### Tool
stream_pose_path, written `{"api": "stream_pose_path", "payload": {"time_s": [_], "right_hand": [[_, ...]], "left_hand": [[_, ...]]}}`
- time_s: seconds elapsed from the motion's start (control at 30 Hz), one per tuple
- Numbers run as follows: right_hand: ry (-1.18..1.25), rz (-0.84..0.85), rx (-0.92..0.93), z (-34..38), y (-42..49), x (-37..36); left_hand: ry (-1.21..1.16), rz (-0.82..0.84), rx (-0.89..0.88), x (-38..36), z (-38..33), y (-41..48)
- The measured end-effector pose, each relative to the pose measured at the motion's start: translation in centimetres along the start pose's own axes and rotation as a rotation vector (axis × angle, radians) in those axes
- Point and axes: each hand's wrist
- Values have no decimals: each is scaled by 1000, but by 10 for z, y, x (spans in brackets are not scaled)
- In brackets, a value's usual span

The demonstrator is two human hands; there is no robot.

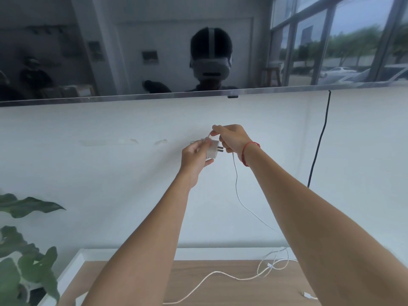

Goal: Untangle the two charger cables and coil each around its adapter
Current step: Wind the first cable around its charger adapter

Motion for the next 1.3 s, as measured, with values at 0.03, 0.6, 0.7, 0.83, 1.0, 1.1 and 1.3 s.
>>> {"api": "stream_pose_path", "payload": {"time_s": [0.03,0.6,0.7,0.83,1.0,1.1,1.3], "right_hand": [[4,-14,12,-1,1,0],[128,-37,-93,-28,-3,-22],[16,106,-106,-29,-8,-21],[-70,223,-116,-31,-12,-18],[-127,158,7,-12,-13,-12],[-128,24,111,2,-7,-6],[27,105,9,14,-4,-2]], "left_hand": [[0,-1,-5,1,-1,1],[-117,1,-14,-26,-38,3],[-101,-60,-21,-23,-33,8],[-167,-135,-7,-16,-22,11],[-48,-139,-56,-5,-7,12],[-49,-75,-37,2,-1,10],[-113,33,27,1,-17,2]]}}
Point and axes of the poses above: each hand's wrist, its own y-axis towards the middle knuckle, its own x-axis out of the back of the hand, z = x × y, and after that the axes turned 3 degrees about y, right-handed
